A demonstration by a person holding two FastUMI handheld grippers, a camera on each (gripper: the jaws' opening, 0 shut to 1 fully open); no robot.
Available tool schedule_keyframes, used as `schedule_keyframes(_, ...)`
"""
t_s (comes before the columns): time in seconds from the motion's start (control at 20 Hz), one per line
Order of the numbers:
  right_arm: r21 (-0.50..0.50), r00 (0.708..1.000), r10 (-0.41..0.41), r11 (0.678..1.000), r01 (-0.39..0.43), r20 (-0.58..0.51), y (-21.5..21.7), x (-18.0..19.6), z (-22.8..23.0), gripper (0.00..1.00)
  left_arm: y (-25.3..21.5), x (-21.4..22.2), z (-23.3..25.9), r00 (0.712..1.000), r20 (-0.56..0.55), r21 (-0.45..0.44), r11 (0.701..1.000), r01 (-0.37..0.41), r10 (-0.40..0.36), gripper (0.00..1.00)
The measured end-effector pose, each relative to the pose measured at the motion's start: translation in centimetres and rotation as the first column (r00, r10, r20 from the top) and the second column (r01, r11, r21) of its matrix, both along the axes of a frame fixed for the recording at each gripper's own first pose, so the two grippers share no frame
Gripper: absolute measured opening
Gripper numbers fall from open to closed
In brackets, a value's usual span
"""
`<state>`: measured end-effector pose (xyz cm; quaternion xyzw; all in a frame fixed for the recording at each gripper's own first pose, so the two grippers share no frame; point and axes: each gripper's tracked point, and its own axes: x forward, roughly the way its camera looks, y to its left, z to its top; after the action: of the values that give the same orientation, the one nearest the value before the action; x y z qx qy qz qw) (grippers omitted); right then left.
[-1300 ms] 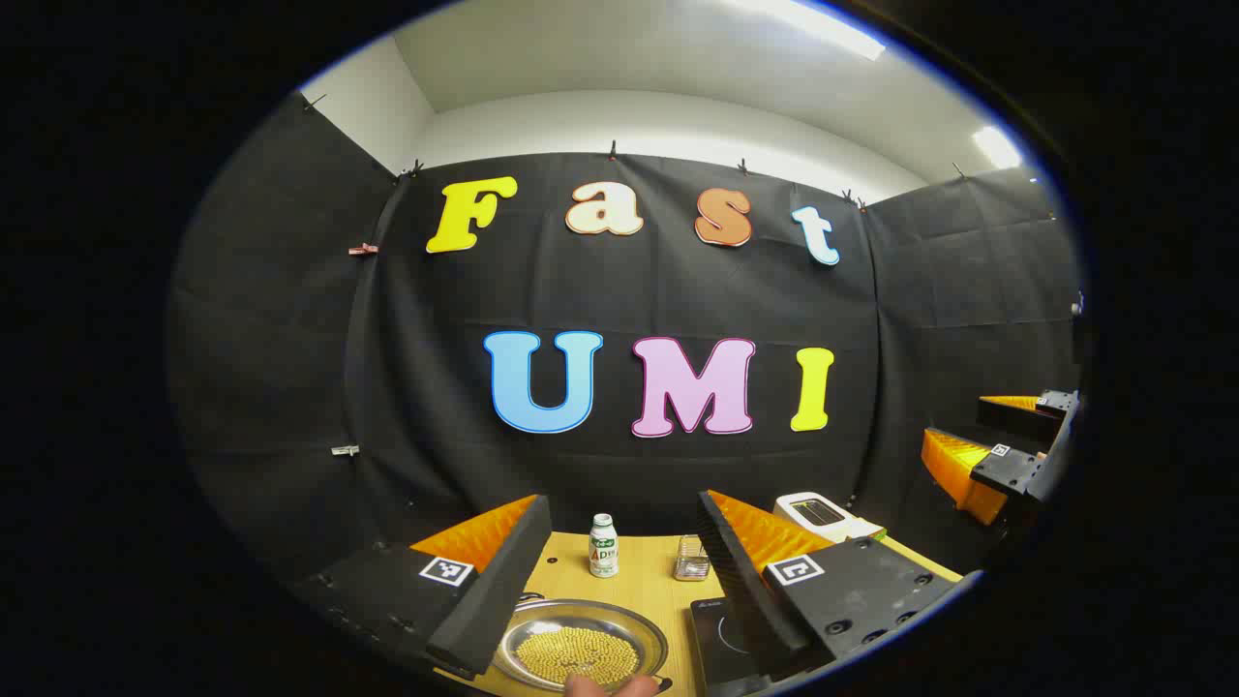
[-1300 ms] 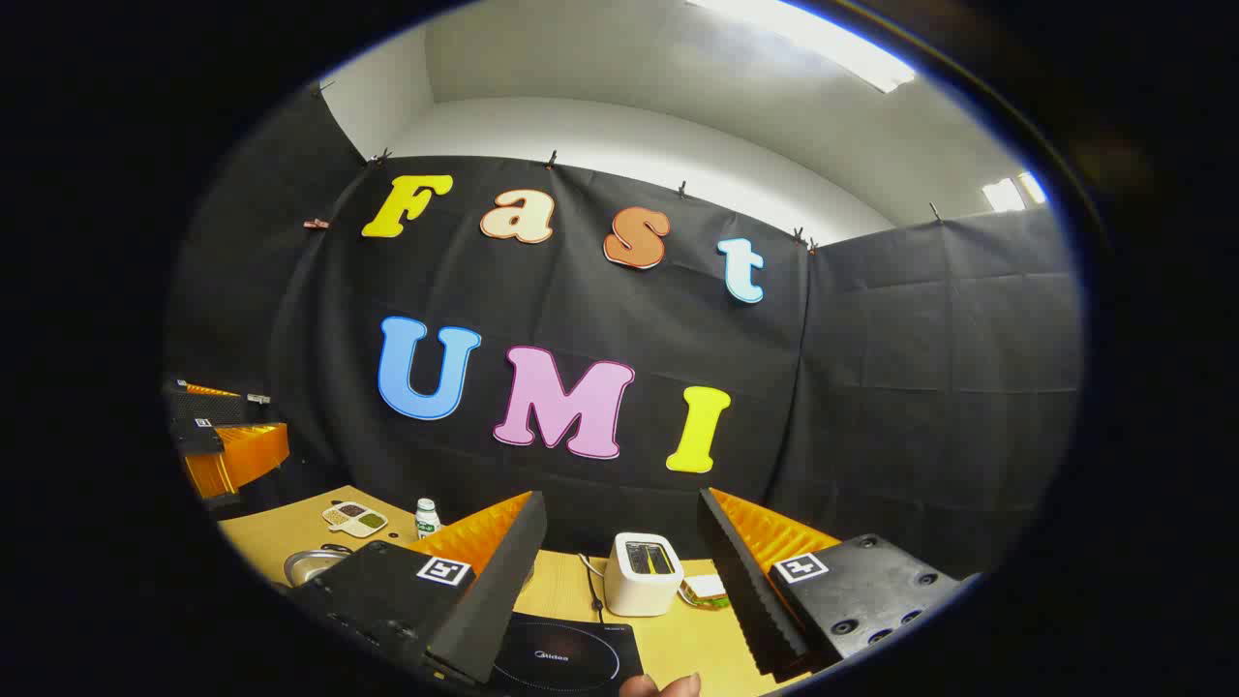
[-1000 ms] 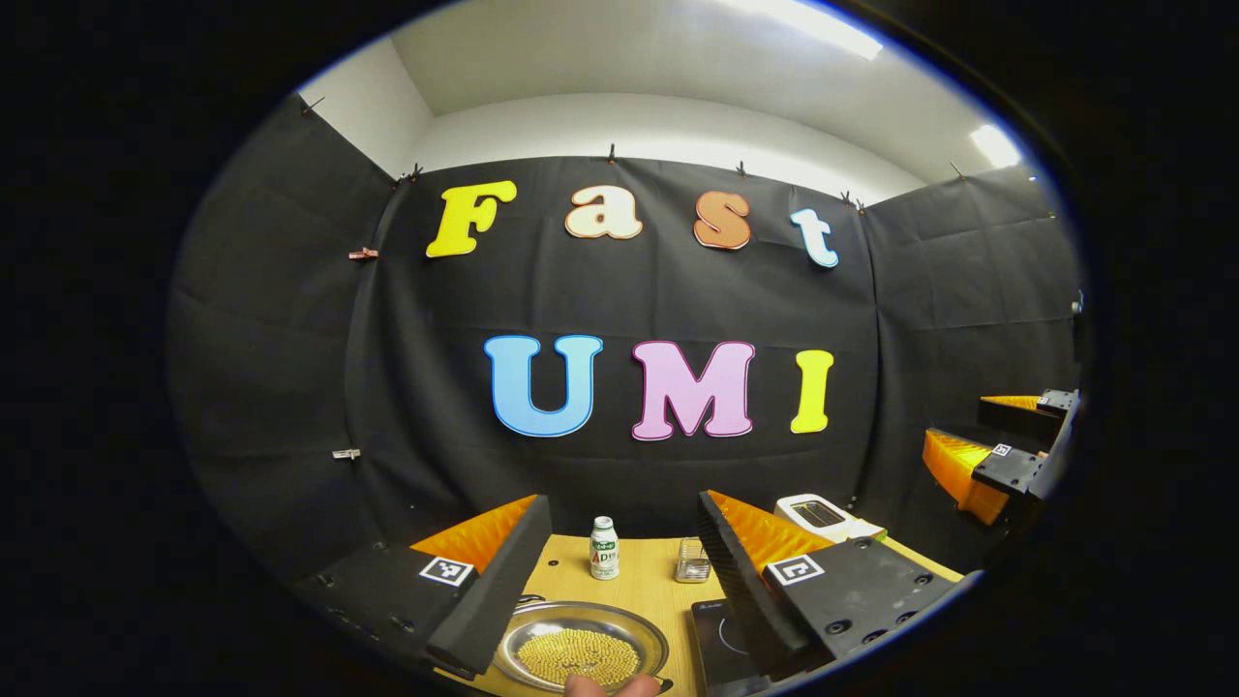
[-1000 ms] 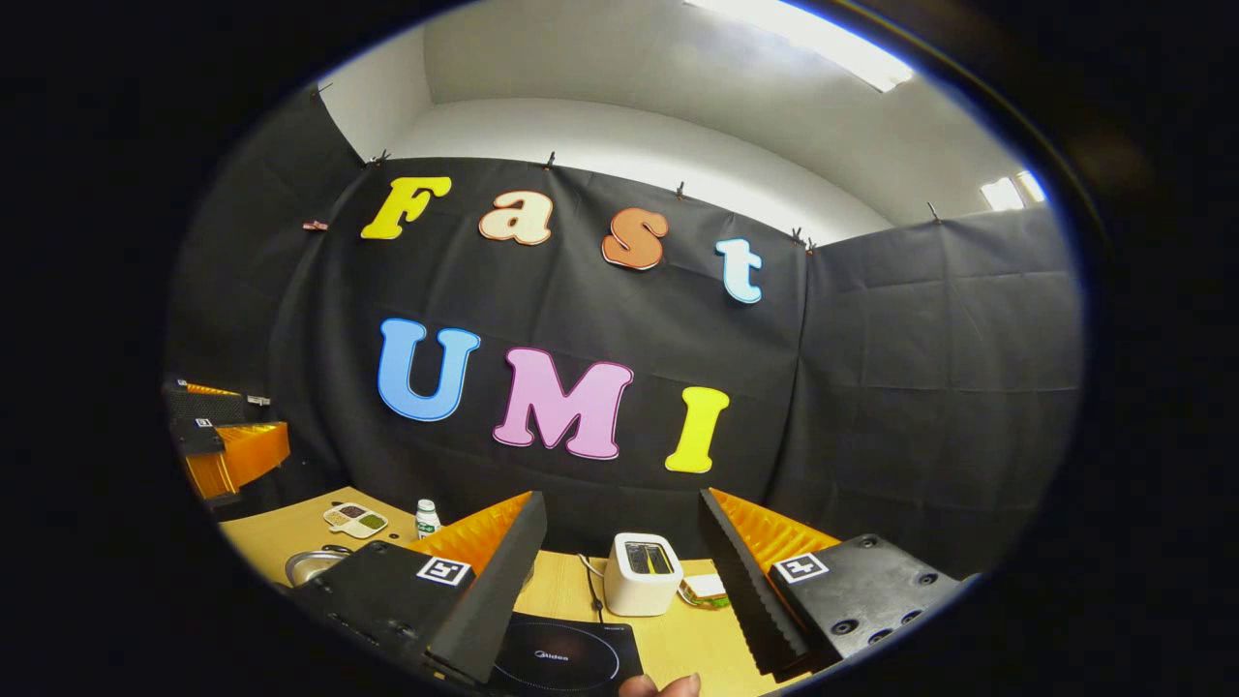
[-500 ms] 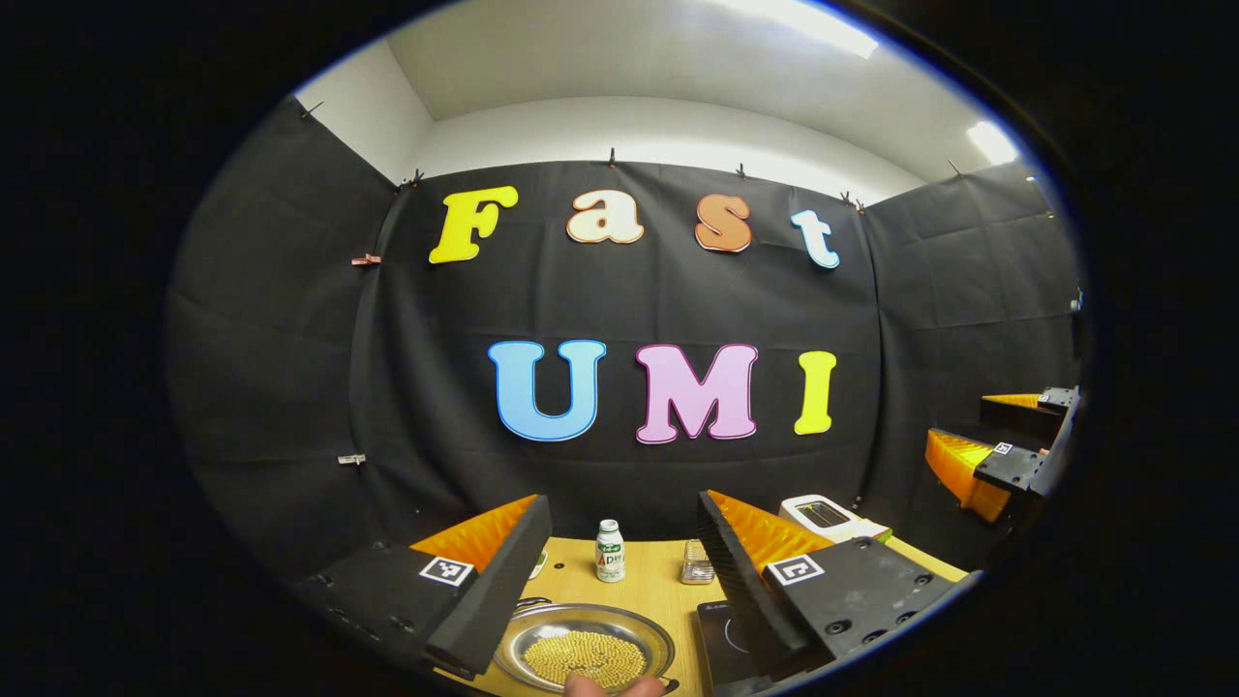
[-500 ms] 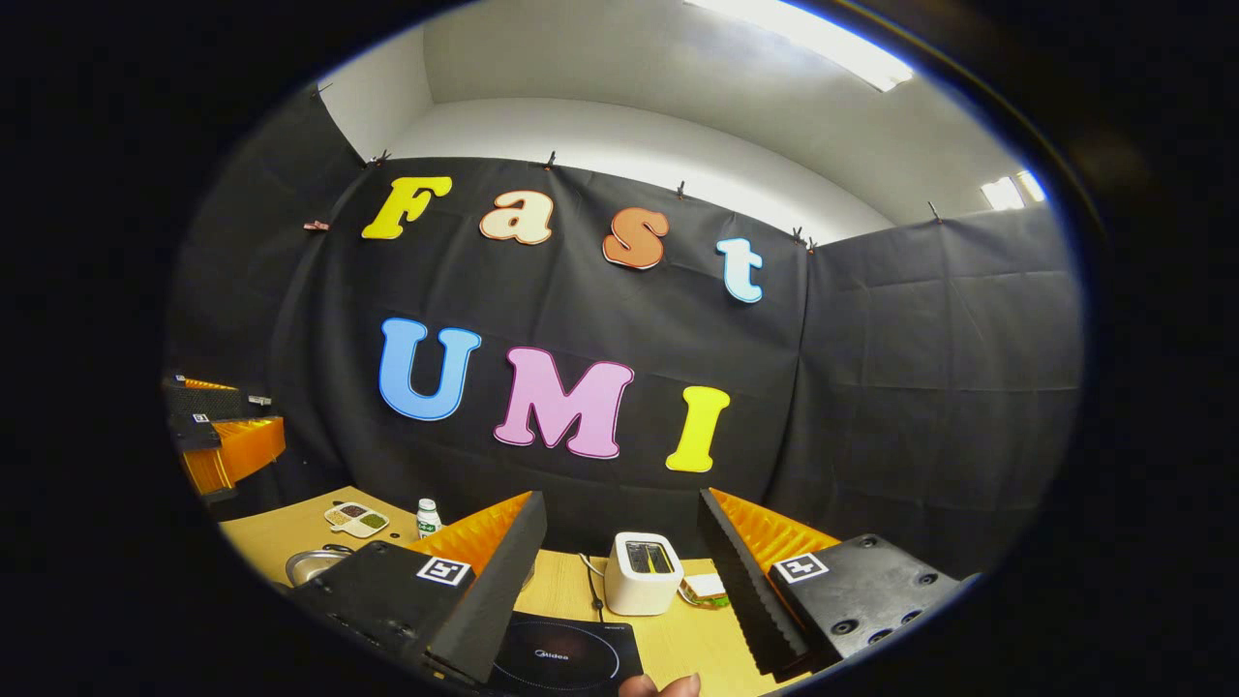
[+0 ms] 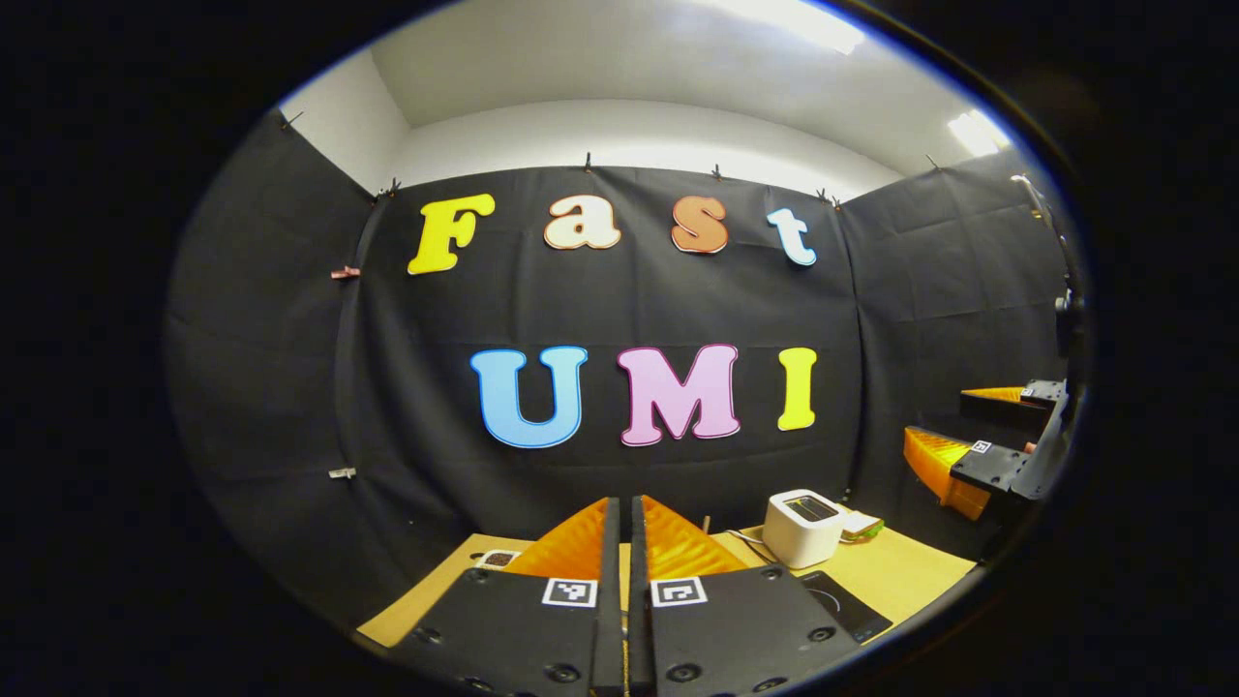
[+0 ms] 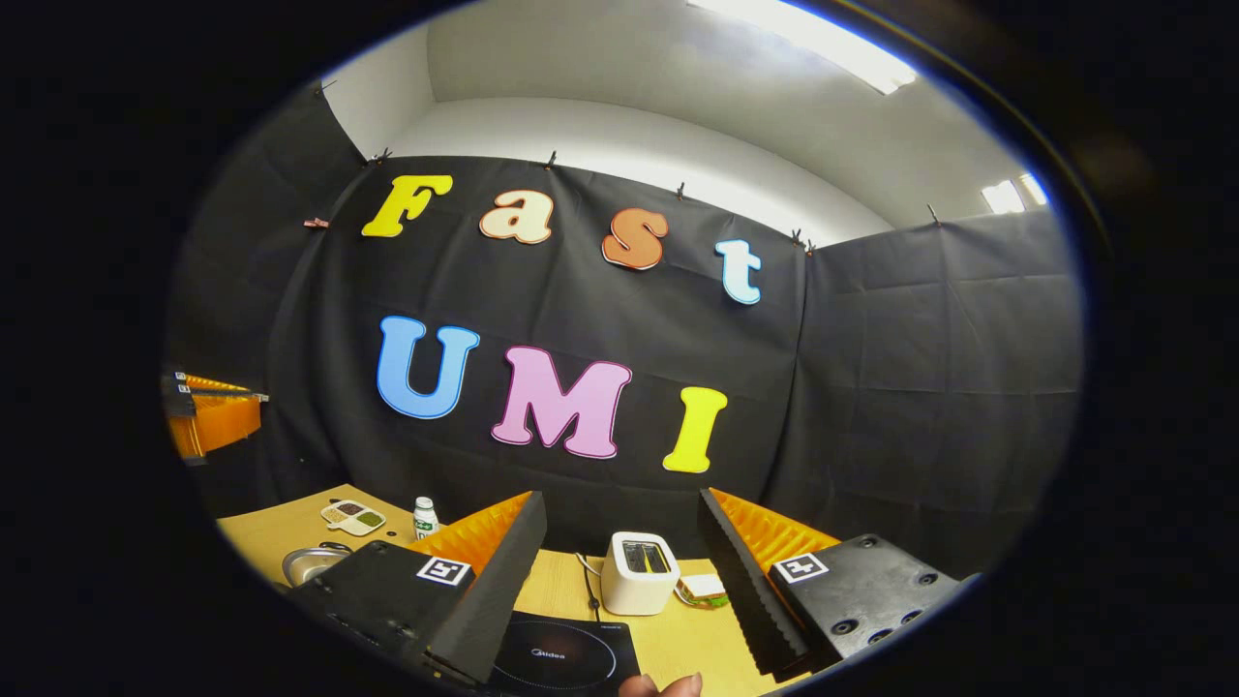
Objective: First push the handle of the pot to place it horizontally, then grasp the pot with both hands and set it on the induction cooktop.
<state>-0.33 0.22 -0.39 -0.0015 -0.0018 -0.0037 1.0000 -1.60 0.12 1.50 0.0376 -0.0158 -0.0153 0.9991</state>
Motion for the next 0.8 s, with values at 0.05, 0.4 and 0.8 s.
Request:
schedule_keyframes(0.05,-0.001,1.0,0.0,1.0,0.0,0.0,-0.1,0.0,0.0,0.98,-0.2,0.0,-0.3,1.0,-0.008,0.001,1.0,0.001,-0.001,0.05)
schedule_keyframes(0.4,0.007,1.0,-0.007,1.0,0.007,-0.007,-0.3,0.2,-0.2,0.98,0.3,0.1,-6.9,0.963,-0.263,-0.048,0.997,0.054,-0.065,0.05)
schedule_keyframes(0.8,0.001,0.999,-0.029,1.0,0.029,-0.03,-0.1,0.5,-0.6,0.97,-0.8,-2.7,-19.4,0.707,-0.678,-0.186,0.977,0.104,-0.204,0.05)
